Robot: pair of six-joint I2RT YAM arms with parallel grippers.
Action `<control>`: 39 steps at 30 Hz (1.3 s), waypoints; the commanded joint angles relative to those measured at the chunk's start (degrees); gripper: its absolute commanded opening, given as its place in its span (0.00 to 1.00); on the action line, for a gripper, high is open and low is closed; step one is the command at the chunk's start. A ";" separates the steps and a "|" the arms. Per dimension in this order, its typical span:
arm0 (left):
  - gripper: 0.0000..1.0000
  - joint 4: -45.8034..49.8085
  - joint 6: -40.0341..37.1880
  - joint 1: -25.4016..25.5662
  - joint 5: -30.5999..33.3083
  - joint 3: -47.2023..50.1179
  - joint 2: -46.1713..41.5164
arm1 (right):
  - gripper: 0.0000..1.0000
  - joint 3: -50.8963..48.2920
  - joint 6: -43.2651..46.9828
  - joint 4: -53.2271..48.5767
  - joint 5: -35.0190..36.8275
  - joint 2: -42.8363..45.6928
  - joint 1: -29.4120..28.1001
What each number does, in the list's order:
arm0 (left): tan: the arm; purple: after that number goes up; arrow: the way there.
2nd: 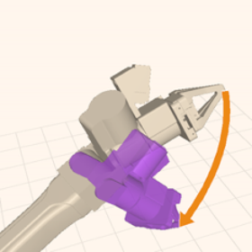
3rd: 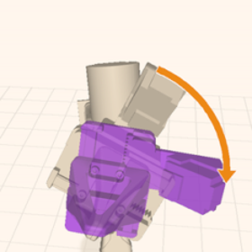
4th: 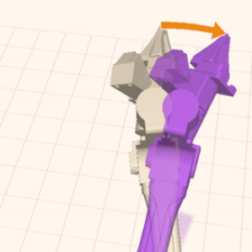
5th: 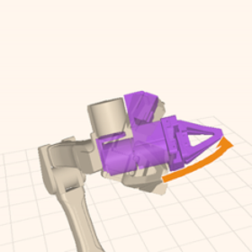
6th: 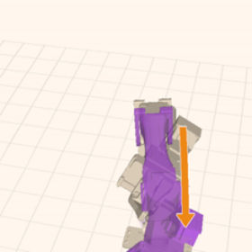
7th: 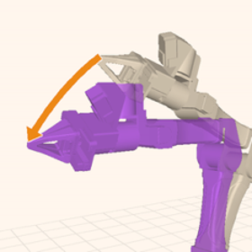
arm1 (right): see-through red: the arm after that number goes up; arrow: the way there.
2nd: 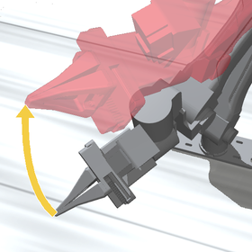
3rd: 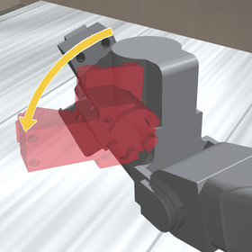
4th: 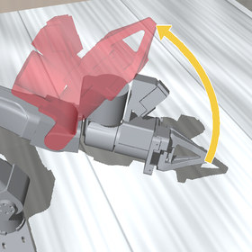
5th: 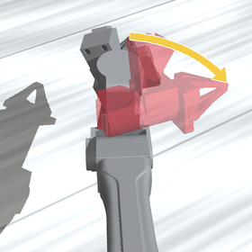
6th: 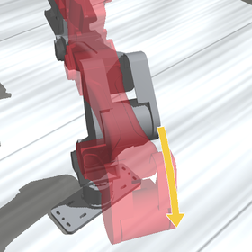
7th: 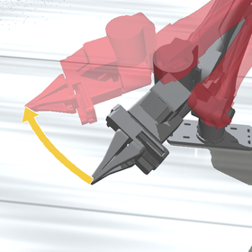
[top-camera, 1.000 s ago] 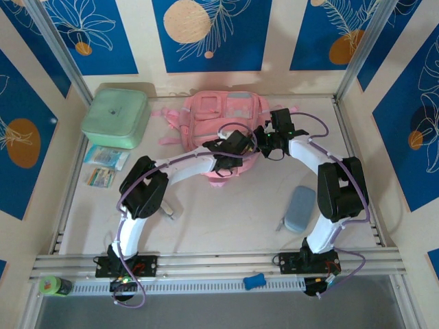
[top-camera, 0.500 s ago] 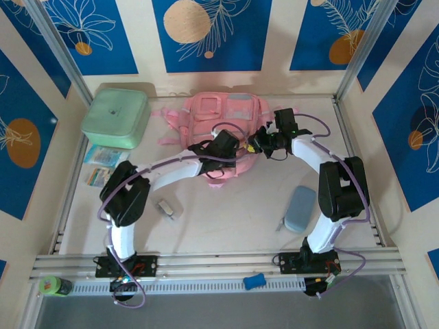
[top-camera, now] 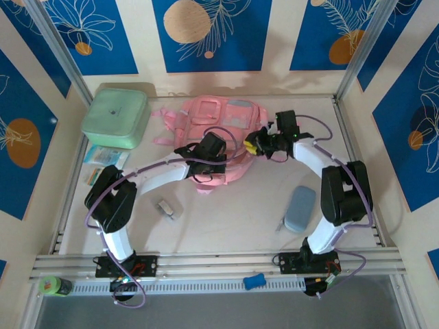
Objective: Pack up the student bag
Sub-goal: Unzip the student bag at the center of the table.
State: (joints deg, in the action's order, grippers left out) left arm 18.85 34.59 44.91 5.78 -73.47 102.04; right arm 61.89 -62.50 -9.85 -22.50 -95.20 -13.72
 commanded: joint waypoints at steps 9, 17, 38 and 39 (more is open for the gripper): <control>0.00 -3.06 -0.37 0.75 -4.83 -4.04 -0.46 | 0.58 -3.40 -11.65 13.68 1.15 -0.71 -5.45; 0.00 7.11 -5.64 0.69 -4.64 -9.70 0.64 | 0.45 0.70 -8.32 10.72 7.08 -3.68 -6.44; 0.00 18.05 -14.11 -8.70 -5.39 0.14 -6.30 | 0.00 5.65 3.68 -0.64 2.03 -2.42 6.78; 0.00 17.24 -14.29 -8.69 -6.13 1.02 -6.84 | 0.00 6.43 3.73 -1.23 1.58 -2.68 7.39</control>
State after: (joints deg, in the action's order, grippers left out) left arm 30.74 21.87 37.71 -0.47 -75.05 99.18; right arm 64.38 -62.43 -9.58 -25.08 -97.95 -11.22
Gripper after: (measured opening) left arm 0.054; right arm 0.080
